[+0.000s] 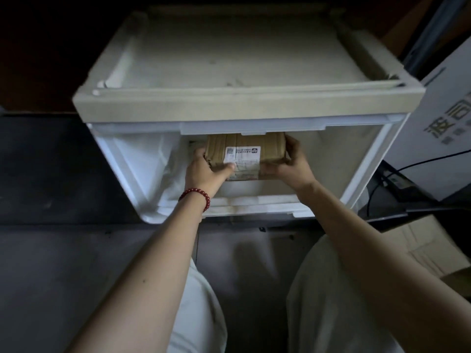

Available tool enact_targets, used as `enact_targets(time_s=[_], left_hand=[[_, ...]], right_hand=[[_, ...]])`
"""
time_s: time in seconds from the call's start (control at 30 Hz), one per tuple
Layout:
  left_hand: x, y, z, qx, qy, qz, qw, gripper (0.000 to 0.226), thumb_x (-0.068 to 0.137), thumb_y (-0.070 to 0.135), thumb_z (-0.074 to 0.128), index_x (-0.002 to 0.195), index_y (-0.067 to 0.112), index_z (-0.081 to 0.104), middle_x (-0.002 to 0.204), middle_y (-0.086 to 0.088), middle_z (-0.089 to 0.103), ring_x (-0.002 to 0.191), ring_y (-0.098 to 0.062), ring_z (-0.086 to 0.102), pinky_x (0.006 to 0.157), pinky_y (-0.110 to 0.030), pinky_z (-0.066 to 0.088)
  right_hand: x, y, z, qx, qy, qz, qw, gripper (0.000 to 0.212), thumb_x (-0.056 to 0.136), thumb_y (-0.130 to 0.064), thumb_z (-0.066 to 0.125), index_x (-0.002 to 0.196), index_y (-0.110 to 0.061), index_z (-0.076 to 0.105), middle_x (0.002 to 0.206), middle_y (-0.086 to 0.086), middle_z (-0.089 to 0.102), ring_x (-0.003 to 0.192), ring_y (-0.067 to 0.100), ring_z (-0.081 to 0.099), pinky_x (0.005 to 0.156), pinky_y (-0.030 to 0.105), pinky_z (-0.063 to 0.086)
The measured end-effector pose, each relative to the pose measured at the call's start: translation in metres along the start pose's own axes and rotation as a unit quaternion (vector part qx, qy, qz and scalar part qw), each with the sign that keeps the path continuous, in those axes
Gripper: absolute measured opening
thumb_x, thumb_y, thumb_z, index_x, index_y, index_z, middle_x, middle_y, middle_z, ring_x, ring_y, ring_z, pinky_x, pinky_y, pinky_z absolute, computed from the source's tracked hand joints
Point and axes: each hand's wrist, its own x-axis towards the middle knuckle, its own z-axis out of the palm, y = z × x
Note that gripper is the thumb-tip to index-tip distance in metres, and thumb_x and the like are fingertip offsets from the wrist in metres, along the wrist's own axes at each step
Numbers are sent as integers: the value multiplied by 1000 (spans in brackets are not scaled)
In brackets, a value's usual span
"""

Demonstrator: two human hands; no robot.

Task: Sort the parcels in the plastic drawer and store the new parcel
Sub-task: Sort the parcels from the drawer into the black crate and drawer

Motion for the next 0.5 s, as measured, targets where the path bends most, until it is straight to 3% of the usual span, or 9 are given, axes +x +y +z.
enact_targets(time_s=[0.1,0.23,0.33,0.43,0.5], left_hand=[[-25,2,-11,-7,2,20,1000,67,79,38,75,134,17,40,111,7,59,99,-10,54,80,-22,43],[-52,-4,-21,-30,29,32,999,74,74,47,76,133,22,41,122,3,60,111,-16,57,95,-34,49],[-72,-4,-29,-69,56,33,996,69,74,41,79,130,25,42,122,2,61,109,-14,58,94,-35,50],[-96,-7,-36,-85,67,25,994,69,74,36,80,129,22,42,113,7,60,100,-10,58,87,-27,49],[-110,-13,-38,-83,58,2,995,68,74,35,80,129,20,42,109,8,59,95,-10,57,82,-24,48]], right_hand=[[-22,-5,-2,21,-8,5,1000,92,70,10,77,144,-15,29,112,-17,52,111,12,54,98,47,50],[-45,-13,-1,51,-6,-5,999,87,73,15,72,144,-10,28,108,-16,53,97,2,57,100,38,49],[-60,-16,4,49,-6,-26,998,85,72,12,75,140,-13,30,116,-10,57,109,11,59,98,39,51],[-77,-14,8,64,0,-49,997,83,68,9,79,132,-17,33,130,3,53,119,20,56,96,39,52],[-91,-13,10,36,-4,-60,998,84,61,-8,89,124,-32,38,132,0,53,121,18,56,97,39,51]])
